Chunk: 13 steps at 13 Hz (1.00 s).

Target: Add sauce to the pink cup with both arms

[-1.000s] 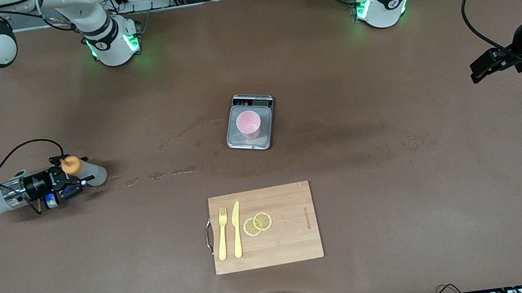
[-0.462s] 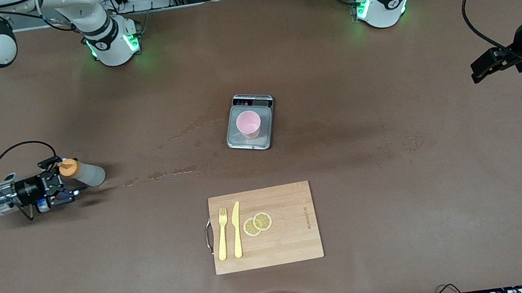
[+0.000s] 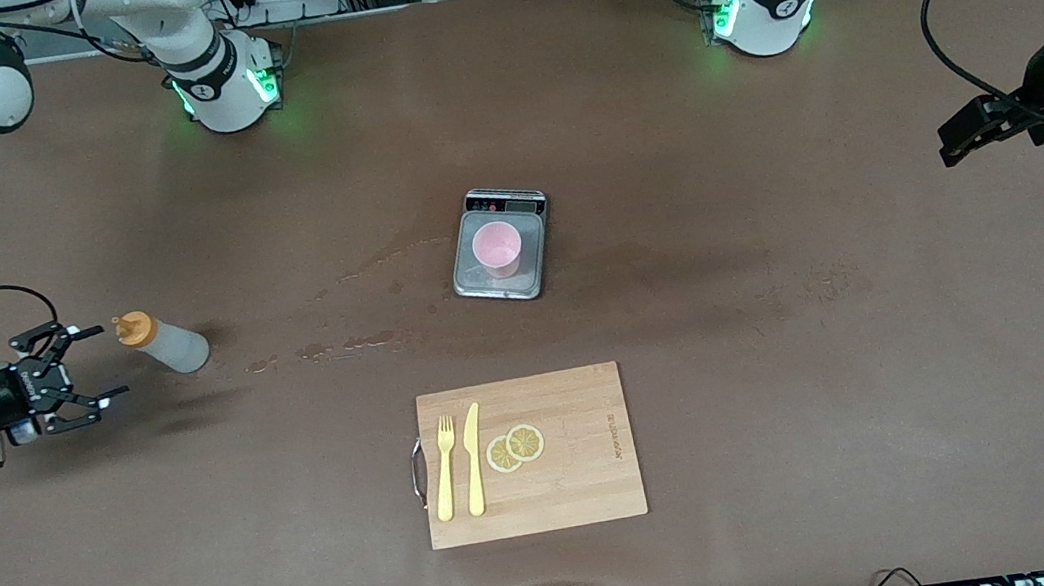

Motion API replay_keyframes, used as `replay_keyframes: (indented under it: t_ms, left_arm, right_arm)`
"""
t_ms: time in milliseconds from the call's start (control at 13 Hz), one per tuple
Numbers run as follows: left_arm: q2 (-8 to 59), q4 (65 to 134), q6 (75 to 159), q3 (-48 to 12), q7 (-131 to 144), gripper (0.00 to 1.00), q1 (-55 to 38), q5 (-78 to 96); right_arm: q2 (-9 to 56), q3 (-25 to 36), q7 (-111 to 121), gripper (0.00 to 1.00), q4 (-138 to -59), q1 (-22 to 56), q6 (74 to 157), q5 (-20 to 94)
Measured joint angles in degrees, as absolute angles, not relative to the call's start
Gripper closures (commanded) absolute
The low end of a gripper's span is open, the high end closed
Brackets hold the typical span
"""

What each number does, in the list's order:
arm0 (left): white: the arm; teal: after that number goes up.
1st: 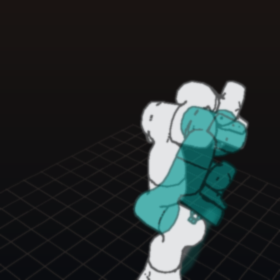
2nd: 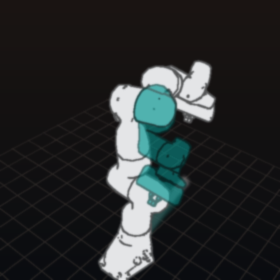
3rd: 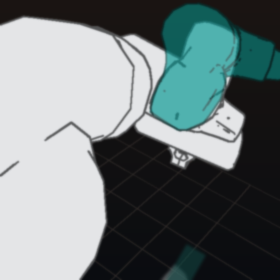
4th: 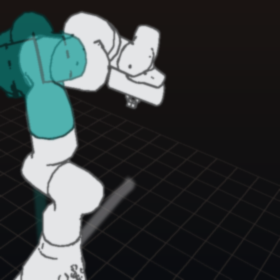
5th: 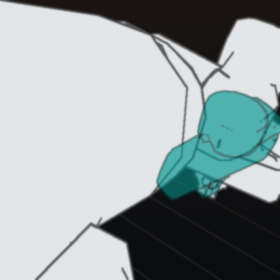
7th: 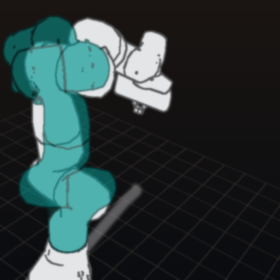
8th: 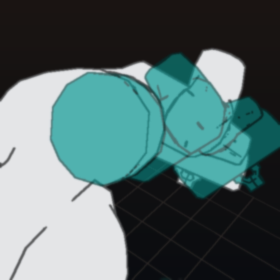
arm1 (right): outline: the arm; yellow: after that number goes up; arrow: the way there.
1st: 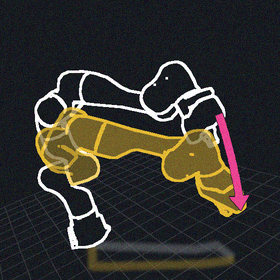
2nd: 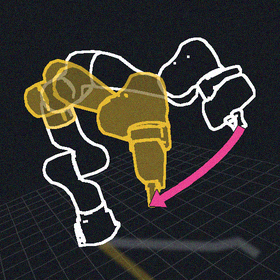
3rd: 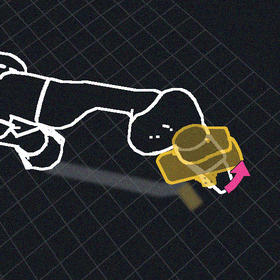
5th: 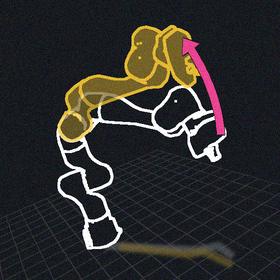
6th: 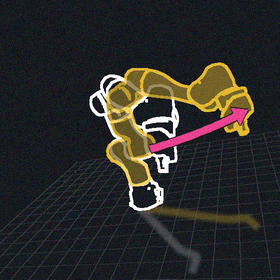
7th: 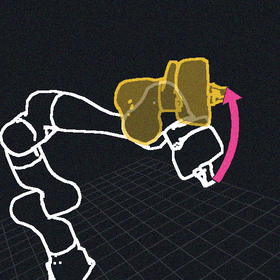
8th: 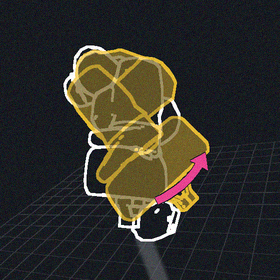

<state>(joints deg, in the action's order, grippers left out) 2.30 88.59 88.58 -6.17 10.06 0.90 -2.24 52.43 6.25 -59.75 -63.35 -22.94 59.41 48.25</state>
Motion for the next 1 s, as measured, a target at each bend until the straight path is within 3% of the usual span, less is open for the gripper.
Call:
replay_keyframes:
  t_ms: [1000]
  left_arm:
    - [2.30, 88.54, 88.58, -6.27, 10.06, 0.00, 0.96, -2.24]
  right_arm:
    - [43.17, 5.62, -50.41, 0.00, -53.76, -10.92, 58.97, 40.05]
